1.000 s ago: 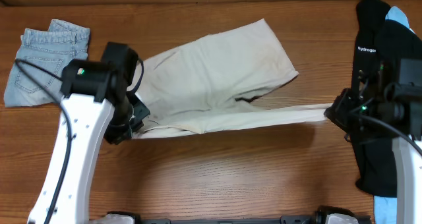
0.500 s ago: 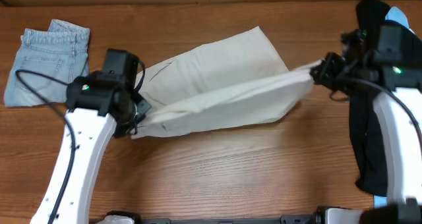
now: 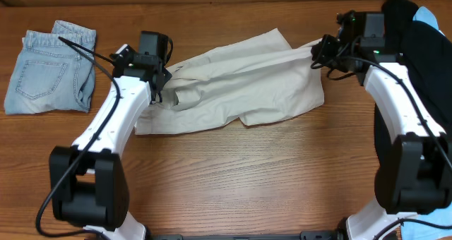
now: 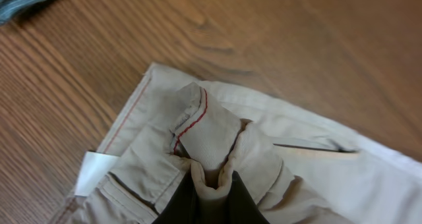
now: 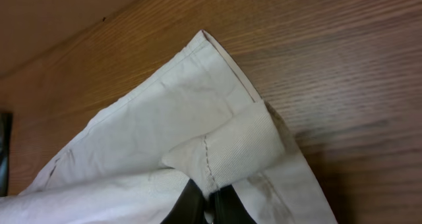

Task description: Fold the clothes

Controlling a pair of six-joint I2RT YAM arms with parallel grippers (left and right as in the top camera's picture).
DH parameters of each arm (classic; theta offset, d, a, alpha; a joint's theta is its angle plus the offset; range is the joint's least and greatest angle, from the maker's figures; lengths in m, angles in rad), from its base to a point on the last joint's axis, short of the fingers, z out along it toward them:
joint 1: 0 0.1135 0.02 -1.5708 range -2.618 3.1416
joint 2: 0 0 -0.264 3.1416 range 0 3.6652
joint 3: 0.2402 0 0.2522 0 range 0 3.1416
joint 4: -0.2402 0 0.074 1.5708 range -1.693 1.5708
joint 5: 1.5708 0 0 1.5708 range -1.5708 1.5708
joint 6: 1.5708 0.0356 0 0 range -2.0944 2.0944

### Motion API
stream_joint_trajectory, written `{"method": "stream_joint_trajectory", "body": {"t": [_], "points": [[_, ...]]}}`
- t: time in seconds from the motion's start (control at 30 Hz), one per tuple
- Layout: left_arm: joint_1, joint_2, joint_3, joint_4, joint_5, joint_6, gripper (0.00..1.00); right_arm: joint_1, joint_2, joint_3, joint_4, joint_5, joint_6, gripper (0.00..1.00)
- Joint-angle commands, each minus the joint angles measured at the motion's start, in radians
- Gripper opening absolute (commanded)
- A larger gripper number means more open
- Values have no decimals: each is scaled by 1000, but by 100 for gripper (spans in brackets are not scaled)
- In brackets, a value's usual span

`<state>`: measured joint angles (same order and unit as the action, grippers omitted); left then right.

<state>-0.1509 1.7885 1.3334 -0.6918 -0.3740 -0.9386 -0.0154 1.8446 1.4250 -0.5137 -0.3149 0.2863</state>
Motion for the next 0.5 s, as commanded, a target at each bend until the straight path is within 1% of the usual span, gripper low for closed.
{"method": "stream_joint_trajectory", "body": {"t": [0.0, 0.13, 0.17, 0.2, 0.23, 0.27, 0.3, 0.33, 0.4, 0.47], "points": [[49, 18, -3, -37, -169, 34, 4, 8, 35, 29, 59, 115, -10, 4], [115, 18, -3, -84, -168, 34, 4, 53, 87, 29, 137, 116, -10, 4], [130, 18, -3, -90, -168, 34, 7, 61, 100, 29, 153, 116, -10, 4], [144, 18, -3, -94, -168, 34, 19, 69, 114, 29, 168, 116, -10, 8], [163, 18, -3, -92, -168, 34, 52, 75, 126, 29, 185, 116, -10, 25], [174, 18, -3, -89, -167, 34, 87, 79, 135, 29, 198, 116, -10, 52], [187, 18, -2, -88, -159, 38, 100, 82, 142, 29, 208, 115, -9, 91], [194, 17, 3, -87, -148, 55, 100, 82, 142, 29, 210, 115, -3, 100], [208, 16, 26, -94, -104, 146, 100, 77, 134, 34, 196, 103, 5, 100], [218, 11, 72, -139, -23, 252, 100, 66, 117, 50, 153, 84, 5, 100]]}}
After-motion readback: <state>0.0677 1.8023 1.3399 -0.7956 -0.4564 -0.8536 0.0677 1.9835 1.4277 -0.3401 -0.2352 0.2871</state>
